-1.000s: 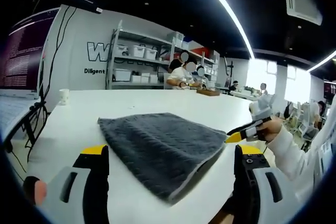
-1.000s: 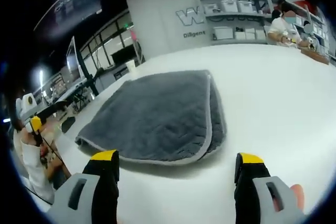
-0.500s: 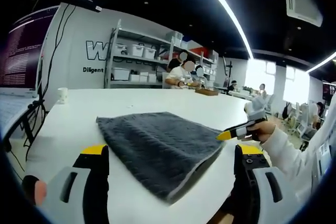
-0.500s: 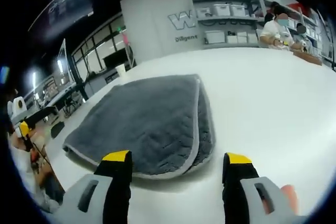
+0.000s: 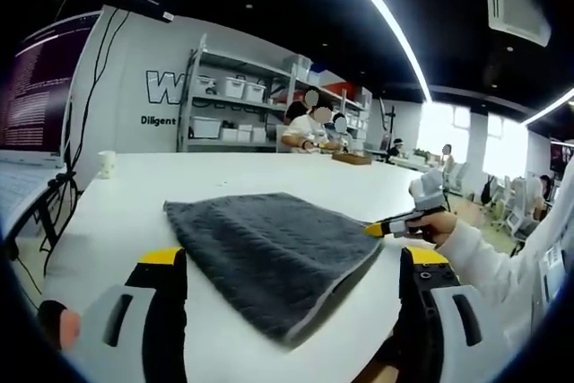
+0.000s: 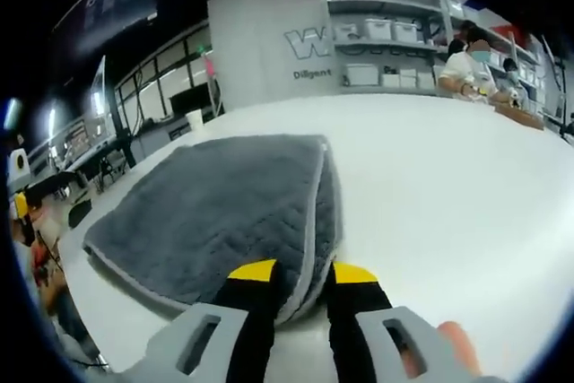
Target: Open the folded towel by lifting each exposed corner and separating the folded layers until the towel lies flat within the target outline without major curled edges
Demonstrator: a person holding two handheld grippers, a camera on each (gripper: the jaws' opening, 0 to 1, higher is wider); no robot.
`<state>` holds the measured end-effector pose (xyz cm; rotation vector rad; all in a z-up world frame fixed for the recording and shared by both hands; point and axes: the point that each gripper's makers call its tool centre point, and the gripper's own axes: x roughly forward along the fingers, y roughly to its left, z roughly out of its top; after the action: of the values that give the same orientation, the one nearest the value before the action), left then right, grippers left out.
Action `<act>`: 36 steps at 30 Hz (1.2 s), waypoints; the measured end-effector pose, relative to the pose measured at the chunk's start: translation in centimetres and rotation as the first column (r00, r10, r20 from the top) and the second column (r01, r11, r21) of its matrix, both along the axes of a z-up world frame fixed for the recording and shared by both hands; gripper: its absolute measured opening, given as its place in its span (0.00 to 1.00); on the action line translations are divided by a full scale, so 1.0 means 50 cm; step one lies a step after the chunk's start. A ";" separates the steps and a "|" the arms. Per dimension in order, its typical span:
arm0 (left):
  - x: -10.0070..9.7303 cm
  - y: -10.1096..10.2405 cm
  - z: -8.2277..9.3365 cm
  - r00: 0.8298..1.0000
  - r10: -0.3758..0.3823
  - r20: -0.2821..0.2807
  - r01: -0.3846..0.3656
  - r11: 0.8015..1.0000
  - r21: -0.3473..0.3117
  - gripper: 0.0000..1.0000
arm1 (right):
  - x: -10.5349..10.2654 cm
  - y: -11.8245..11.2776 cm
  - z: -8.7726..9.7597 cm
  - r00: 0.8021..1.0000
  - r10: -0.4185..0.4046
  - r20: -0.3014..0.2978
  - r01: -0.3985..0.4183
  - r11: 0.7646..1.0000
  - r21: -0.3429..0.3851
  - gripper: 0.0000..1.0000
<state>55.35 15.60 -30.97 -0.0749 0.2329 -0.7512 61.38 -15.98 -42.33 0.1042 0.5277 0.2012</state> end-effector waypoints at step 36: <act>0.001 0.009 -0.003 1.000 0.003 0.003 -0.003 1.000 0.005 0.97 | 0.119 -0.159 -0.012 0.998 -0.042 -0.039 0.028 0.950 -0.310 0.01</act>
<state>55.38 16.05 -31.14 -0.0698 0.2316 -0.7477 67.32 -23.91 -42.95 -0.1881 0.5962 0.0797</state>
